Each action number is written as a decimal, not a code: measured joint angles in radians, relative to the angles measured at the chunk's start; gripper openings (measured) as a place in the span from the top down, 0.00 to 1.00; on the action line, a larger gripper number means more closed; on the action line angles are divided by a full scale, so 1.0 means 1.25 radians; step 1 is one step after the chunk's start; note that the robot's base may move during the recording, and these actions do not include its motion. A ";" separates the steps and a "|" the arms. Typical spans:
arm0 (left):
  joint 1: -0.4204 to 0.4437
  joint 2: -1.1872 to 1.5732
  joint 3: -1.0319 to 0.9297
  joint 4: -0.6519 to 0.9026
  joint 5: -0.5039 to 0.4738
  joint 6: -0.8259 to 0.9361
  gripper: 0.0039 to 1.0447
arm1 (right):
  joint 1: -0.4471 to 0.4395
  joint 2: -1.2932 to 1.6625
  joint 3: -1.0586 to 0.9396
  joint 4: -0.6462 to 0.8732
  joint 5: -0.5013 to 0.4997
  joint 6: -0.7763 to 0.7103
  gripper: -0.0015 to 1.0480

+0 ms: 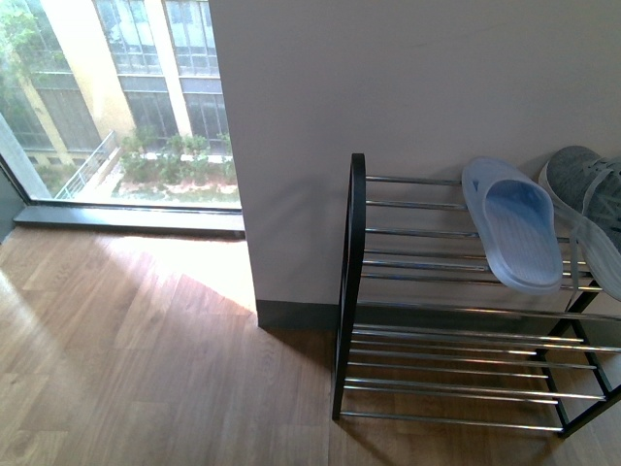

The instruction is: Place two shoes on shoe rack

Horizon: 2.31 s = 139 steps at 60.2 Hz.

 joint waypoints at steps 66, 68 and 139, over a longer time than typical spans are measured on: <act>0.000 0.000 0.000 0.000 0.000 0.000 0.98 | 0.000 -0.296 0.000 -0.299 0.001 0.000 0.86; 0.000 0.000 0.000 0.000 0.000 0.000 0.98 | 0.000 -0.296 0.000 -0.299 0.001 0.000 0.81; -0.017 1.151 1.164 -0.246 0.545 0.034 0.98 | 0.000 -0.298 0.000 -0.301 0.002 0.003 0.09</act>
